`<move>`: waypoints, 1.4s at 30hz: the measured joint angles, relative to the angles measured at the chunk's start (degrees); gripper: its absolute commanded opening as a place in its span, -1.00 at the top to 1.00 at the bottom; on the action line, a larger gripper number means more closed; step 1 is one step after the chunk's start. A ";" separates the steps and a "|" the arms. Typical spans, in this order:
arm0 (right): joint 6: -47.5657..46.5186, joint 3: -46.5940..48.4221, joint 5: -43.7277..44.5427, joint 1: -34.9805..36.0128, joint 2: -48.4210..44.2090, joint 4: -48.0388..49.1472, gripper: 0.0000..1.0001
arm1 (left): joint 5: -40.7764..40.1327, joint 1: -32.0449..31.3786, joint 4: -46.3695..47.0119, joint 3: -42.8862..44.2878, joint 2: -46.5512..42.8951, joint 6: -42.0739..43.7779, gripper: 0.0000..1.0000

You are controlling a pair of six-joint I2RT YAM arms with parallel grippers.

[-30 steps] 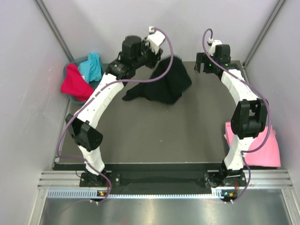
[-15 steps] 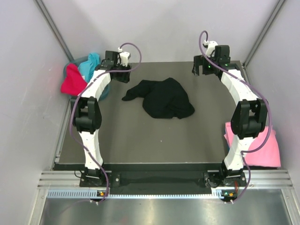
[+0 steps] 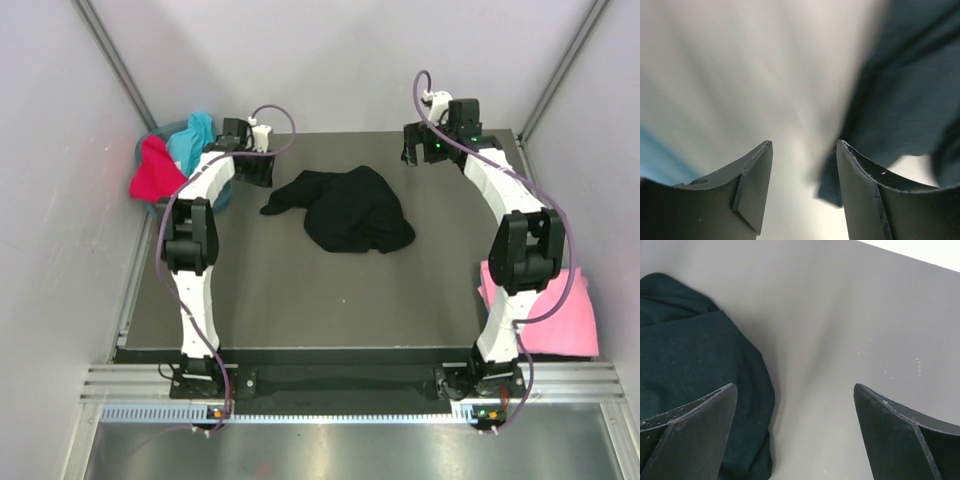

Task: Fold and stack the t-shirts
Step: Flatten the tshirt out

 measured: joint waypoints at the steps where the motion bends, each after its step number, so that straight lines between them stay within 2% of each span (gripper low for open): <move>1: -0.11 0.15 -0.13 0.15 0.28 -0.09 -1.00 | -0.22 0.74 0.00 -0.02 0.07 0.00 -0.17; 8: -0.35 1.03 -0.59 1.20 2.45 -0.15 -1.00 | -1.92 5.31 0.76 -1.55 0.15 0.26 -0.15; 19: -0.92 1.11 -1.27 1.86 3.19 -0.22 -0.96 | -1.79 4.76 0.42 -4.46 -0.09 1.40 -0.19; 20: -2.80 1.11 -2.49 1.92 3.21 -0.63 -0.84 | -1.31 4.66 0.42 -4.46 -0.15 1.73 -0.20; 23: -11.56 -0.50 -6.47 2.56 2.69 -1.79 -0.72 | 0.00 3.54 0.42 -4.46 -1.09 1.97 -0.20; 30: -35.69 -20.96 -10.64 10.93 -4.37 -6.16 -0.51 | 1.73 -0.20 0.85 -5.31 -5.16 0.37 -0.16; 36: -43.98 -25.70 -12.17 13.46 -5.46 -9.11 -0.40 | 2.21 -0.50 0.79 -7.78 -7.48 -0.63 -0.16; 37: -44.57 -25.64 -12.04 13.46 -5.46 -9.03 -0.34 | 2.23 -0.44 0.79 -7.89 -7.48 -0.74 -0.17; 38: -45.00 -25.51 -11.78 13.46 -5.46 -9.09 -0.02 | 2.21 -0.39 0.68 -7.96 -7.48 -0.83 -0.17; 40: -45.70 -24.74 -11.19 13.51 -4.98 -9.33 0.33 | 2.19 -0.37 0.63 -8.00 -7.48 -0.87 -0.16; 41: -45.83 -23.78 -10.80 13.60 -4.37 -9.55 0.63 | 2.19 -0.33 0.70 -8.00 -7.48 -0.90 -0.16; 42: -45.94 -22.64 -10.49 13.75 -3.54 -9.68 0.70 | 2.21 -0.33 0.70 -8.00 -7.48 -0.92 -0.16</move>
